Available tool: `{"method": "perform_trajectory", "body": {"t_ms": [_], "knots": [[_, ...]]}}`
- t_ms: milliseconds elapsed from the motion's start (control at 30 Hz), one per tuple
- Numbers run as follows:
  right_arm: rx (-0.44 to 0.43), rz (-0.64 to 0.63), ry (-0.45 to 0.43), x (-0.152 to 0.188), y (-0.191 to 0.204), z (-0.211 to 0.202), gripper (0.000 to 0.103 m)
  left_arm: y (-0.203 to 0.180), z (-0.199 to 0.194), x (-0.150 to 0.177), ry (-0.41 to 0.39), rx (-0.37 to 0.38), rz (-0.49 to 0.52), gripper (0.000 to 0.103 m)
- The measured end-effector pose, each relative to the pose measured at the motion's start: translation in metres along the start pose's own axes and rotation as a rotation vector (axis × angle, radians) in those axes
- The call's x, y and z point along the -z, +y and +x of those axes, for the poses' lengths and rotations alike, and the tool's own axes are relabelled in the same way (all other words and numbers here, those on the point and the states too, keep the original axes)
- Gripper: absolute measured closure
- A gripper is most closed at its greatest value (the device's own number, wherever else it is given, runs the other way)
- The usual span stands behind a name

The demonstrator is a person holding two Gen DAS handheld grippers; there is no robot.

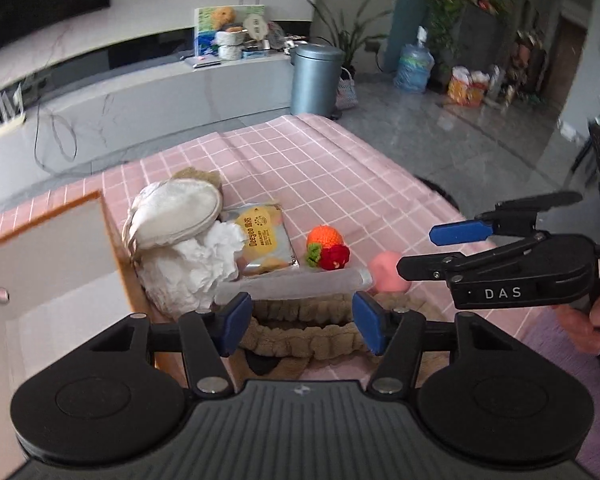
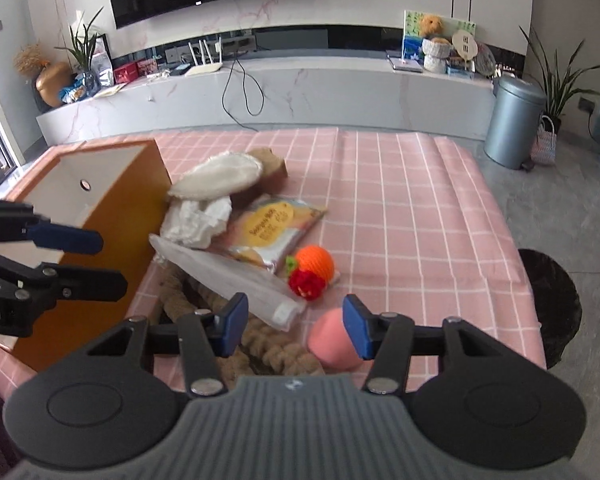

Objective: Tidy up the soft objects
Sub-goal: 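Grasp the clear mesh tube with the left tool while the right tool moves toward the white pad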

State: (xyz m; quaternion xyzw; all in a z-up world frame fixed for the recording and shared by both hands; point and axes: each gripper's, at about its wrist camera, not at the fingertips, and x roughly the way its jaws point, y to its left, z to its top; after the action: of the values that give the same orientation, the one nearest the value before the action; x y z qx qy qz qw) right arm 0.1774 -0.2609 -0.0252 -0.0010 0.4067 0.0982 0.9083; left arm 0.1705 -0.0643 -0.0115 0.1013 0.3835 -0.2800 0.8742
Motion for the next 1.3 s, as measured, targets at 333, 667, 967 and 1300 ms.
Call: {"method": "perform_trajectory", "body": {"t_ms": [333, 667, 967, 1300], "knots": [[-0.026, 0.067, 0.024, 0.003, -0.019, 0.032, 0.05, -0.043, 0.057, -0.005, 0.08, -0.044, 0.556, 0.031], [-0.078, 0.129, 0.046, 0.008, -0.03, 0.046, 0.05, -0.043, 0.113, -0.007, 0.223, -0.055, 0.739, 0.067], [-0.073, 0.127, 0.036, 0.008, -0.031, 0.051, 0.05, -0.041, 0.135, -0.008, 0.264, -0.058, 0.733, 0.062], [-0.068, 0.114, -0.002, 0.003, -0.027, 0.037, 0.05, -0.018, 0.101, -0.016, 0.18, -0.051, 0.387, 0.102]]}}
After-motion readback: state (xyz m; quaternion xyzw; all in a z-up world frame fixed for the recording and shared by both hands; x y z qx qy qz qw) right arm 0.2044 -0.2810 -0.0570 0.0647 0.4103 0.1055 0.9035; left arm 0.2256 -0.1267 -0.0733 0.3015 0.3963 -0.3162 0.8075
